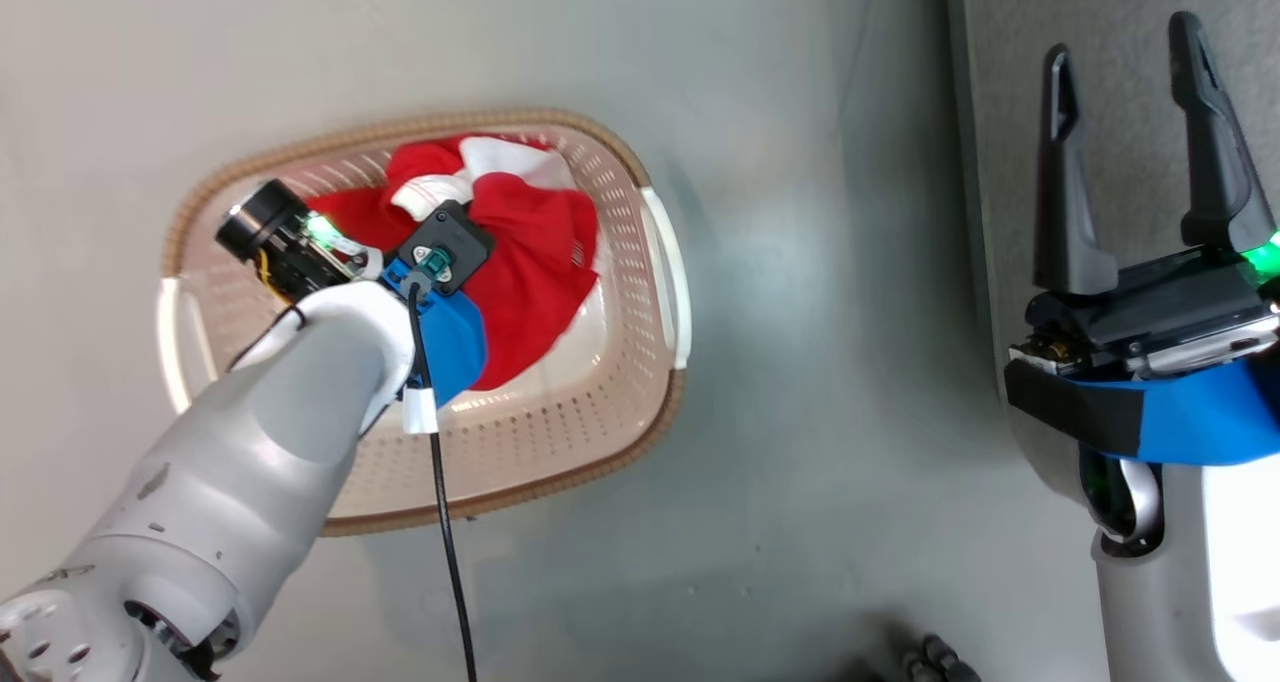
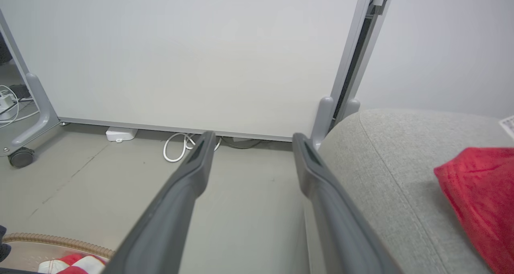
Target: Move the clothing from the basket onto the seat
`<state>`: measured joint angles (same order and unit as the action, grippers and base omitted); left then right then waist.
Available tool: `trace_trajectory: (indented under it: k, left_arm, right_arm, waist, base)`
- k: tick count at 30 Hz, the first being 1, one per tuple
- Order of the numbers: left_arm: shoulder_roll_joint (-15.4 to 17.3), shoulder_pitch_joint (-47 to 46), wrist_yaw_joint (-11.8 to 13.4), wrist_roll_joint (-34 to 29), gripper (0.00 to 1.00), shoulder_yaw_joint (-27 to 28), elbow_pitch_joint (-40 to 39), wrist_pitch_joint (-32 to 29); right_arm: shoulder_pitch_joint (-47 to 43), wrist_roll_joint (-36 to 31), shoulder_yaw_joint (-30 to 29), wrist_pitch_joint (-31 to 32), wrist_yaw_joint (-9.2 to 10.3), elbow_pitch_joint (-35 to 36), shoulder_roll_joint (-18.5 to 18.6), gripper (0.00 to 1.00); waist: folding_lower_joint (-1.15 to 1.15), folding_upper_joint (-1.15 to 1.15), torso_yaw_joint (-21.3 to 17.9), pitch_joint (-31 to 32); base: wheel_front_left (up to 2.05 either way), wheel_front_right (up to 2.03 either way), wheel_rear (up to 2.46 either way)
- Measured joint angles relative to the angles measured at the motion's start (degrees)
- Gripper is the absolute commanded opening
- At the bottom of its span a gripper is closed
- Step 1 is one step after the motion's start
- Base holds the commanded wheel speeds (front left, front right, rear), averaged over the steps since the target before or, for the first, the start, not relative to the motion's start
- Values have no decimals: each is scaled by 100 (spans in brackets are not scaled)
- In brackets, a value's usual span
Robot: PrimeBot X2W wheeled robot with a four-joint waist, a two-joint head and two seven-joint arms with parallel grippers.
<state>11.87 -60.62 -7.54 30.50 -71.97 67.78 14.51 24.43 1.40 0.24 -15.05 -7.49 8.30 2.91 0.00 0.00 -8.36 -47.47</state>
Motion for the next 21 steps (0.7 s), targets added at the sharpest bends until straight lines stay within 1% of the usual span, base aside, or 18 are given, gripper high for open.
trace_trajectory:
  k: [3, 6, 11, 14, 17, 21]
  left_arm:
    - [-38, 77, 0, 100, 0, 103, -154, 32]
    - [2, 138, 12, 169, 0, 301, -519, 42]
    - [152, 448, 132, 109, 0, 699, -1174, 48]
    - [234, 669, 216, 124, 0, 1029, -1507, 48]
    - [264, 868, 291, 109, 0, 1322, -1795, 48]
    - [288, 1128, 313, 51, 0, 1616, -2097, 48]
  right_arm:
    - [-24, -36, 23, 1, 0, -87, 0, 100]
    - [-107, -49, 34, 0, 0, -169, -1, 100]
    - [-300, -71, 42, 1, 0, -388, 0, 100]
    - [-446, -75, 35, 0, 0, -526, -1, 100]
    - [-636, -79, 22, 0, 0, -646, 0, 100]
    - [-832, -76, 20, 0, 0, -793, -1, 100]
  waist:
    - [0, 0, 91, 321]
    - [-1, 0, 172, 664]
    - [-1, 0, 280, 1257]
    - [-1, 0, 326, 1621]
    - [-2, 0, 366, 1990]
    - [-2, 0, 409, 2457]
  base:
    - [0, 0, 0]
    - [0, 0, 0]
    - [0, 0, 0]
    - [0, 0, 0]
    - [0, 0, 0]
    - [0, 0, 0]
